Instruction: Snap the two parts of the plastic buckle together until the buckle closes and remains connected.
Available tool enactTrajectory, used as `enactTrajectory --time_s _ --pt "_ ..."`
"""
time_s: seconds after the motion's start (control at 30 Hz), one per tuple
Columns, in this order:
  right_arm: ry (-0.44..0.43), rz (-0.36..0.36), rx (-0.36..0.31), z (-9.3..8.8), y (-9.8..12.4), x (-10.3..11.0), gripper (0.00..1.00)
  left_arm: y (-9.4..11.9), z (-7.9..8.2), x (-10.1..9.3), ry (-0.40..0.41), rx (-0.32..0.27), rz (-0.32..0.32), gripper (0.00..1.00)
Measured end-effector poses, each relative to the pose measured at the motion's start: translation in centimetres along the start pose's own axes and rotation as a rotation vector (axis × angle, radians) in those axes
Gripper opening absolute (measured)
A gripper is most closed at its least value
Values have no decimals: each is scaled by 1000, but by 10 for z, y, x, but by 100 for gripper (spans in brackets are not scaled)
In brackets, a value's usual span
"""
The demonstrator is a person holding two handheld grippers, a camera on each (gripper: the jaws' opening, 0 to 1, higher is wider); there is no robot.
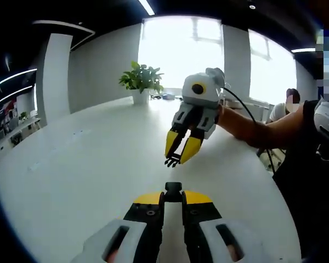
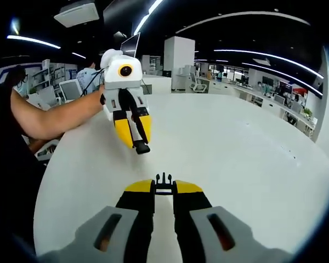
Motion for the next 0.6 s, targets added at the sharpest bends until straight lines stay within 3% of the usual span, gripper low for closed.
enactTrajectory --time_s 0.6 --pt "-27 10 1 -11 2 -5 11 1 -6 -1 16 -9 -17 10"
Point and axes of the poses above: the point that each gripper's makers call its tool centre point, and the gripper's own axes: y roughly backward along the fingers, x roughly to its left, z roughly out of its top, the point moved 8 cm from there along y, roughly backward along the fingers, and after that the axes turned 8 degrees about x, right-handed, at the moved point
